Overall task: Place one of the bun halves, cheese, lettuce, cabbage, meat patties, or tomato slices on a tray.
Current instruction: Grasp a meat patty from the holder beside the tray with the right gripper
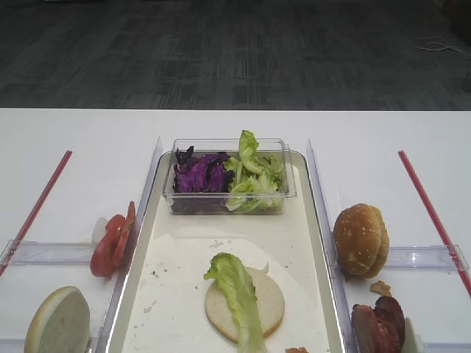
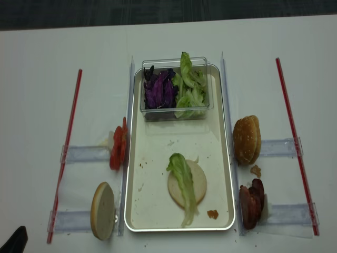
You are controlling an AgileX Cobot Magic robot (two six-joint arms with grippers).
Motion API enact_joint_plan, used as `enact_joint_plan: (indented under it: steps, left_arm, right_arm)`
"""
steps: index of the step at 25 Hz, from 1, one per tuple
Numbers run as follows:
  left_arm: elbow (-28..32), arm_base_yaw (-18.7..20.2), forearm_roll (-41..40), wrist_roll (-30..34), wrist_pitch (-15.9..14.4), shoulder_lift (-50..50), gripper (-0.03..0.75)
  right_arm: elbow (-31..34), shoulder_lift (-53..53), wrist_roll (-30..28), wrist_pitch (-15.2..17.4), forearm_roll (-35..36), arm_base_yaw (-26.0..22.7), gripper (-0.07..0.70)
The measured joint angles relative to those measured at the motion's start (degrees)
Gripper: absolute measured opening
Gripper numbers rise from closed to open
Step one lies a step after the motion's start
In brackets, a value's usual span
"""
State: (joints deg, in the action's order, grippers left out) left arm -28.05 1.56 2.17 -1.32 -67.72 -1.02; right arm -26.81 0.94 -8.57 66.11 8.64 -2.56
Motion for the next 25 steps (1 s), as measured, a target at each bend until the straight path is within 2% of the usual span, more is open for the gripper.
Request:
enact_joint_plan:
  steps: [20,25]
  left_arm:
    - [0.0,0.0,0.0,0.0,0.0,0.0,0.391]
    - [0.0,0.0,0.0,0.0,0.0,0.0,0.391]
  right_arm:
    - [0.0,0.0,0.9,0.0,-0.4,0.0,0.443]
    - [0.0,-3.1,1.7,-0.1,-1.0,0.0,0.443]
